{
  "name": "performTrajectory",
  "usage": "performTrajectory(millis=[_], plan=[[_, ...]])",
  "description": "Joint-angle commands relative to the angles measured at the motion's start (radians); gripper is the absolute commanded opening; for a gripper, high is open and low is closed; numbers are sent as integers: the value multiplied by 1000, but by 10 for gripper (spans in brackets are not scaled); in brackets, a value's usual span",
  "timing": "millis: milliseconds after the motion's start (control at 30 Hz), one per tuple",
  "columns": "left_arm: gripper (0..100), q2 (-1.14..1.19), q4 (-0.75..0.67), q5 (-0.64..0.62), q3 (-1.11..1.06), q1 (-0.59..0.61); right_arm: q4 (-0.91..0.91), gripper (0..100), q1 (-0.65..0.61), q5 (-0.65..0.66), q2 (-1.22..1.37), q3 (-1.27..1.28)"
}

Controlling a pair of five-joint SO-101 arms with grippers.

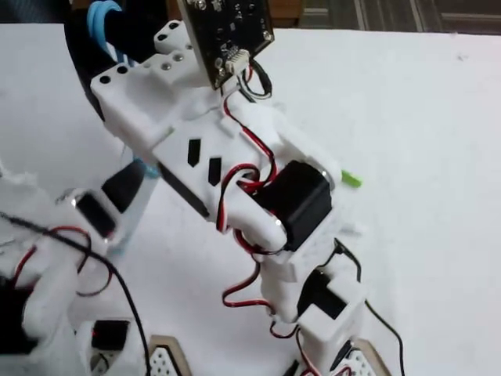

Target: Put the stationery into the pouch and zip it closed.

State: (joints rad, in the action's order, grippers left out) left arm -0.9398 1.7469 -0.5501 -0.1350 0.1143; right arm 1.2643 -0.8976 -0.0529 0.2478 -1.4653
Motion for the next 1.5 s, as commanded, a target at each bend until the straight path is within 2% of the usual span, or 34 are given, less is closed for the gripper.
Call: performTrajectory(millis=[0, 700, 867, 1067, 1333, 1467], plan=[[301, 42, -18, -6, 6, 4, -2, 17, -4, 11, -31, -3], [301, 199, -18, -6, 35, 2, -2, 17, -2, 11, -31, -3], [304, 199, 9, -5, 109, 2, -2, 17, -2, 11, -31, -3], [305, 200, -21, 152, 18, 7, -2, 17, -2, 11, -31, -3], [306, 199, -38, 161, -21, 2, -2, 17, -2, 11, -31, -3], [305, 200, -38, 233, -29, 2, -2, 17, -2, 11, -31, -3]])
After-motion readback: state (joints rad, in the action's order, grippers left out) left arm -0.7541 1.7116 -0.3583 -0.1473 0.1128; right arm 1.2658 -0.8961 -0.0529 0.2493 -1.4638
